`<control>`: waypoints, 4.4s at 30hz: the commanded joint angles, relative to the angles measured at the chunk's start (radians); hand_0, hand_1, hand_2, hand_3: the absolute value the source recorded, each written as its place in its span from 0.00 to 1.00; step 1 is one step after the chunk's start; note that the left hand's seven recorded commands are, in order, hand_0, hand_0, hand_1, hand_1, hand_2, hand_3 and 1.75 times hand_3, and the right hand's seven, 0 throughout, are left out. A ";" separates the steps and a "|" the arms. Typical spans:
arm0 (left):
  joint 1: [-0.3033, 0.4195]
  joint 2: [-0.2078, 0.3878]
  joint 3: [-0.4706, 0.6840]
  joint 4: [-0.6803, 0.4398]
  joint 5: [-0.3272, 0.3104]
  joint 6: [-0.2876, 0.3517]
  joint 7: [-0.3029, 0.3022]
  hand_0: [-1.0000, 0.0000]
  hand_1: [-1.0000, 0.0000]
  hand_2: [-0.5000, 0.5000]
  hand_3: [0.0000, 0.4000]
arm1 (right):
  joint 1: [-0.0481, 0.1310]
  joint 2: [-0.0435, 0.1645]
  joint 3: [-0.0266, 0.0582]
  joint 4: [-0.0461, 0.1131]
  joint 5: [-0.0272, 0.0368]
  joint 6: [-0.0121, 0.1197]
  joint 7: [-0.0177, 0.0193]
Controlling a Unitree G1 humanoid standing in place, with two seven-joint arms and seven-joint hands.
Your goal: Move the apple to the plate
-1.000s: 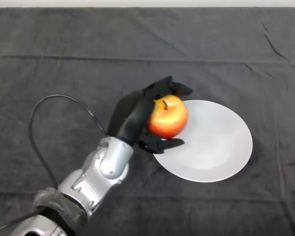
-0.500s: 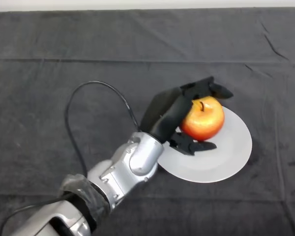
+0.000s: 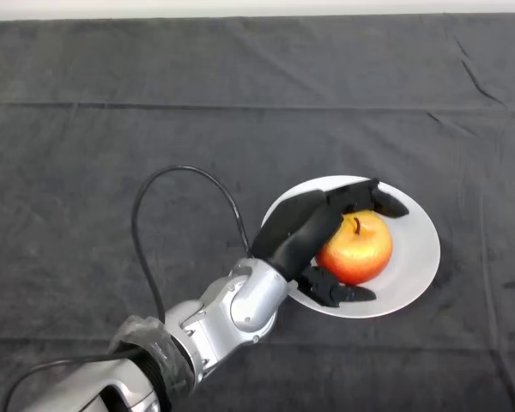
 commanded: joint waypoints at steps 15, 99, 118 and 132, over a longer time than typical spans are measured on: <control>-0.084 0.007 -0.084 0.068 -0.079 0.011 -0.084 1.00 1.00 0.50 0.00 | 0.010 -0.005 -0.0039 -0.027 0.0198 0.000 0.0025; 0.430 0.507 0.845 -0.264 -0.219 -0.226 0.109 1.00 1.00 0.50 0.00 | 0.012 -0.001 -0.0015 -0.036 0.0175 0.000 -0.0012; 0.454 0.467 1.036 -0.172 -0.246 -0.252 0.146 1.00 1.00 0.50 0.00 | 0.013 0.000 -0.0014 -0.038 0.0177 0.000 -0.0025; 0.442 0.437 1.087 -0.155 -0.213 -0.245 0.139 1.00 1.00 0.50 0.00 | 0.013 0.000 -0.0015 -0.038 0.0179 0.000 -0.0027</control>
